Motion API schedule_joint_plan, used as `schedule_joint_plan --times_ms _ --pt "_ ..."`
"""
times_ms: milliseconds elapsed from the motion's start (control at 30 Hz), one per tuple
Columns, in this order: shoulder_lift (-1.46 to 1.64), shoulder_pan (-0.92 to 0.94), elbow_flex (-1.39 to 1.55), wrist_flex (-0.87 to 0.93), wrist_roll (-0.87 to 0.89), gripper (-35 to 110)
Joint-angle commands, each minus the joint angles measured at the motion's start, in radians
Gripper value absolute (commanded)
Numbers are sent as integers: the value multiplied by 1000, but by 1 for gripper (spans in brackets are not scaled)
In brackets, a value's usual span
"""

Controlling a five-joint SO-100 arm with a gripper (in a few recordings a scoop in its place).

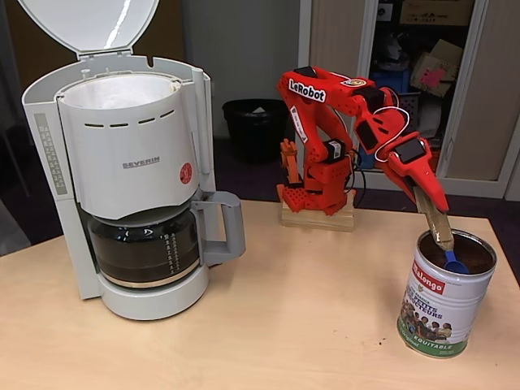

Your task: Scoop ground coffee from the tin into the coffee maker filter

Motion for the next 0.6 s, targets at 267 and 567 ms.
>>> schedule_joint_plan --times_ms 267,567 --pt "18 -25 -3 5 55 26" --pt "61 -17 38 5 84 27"
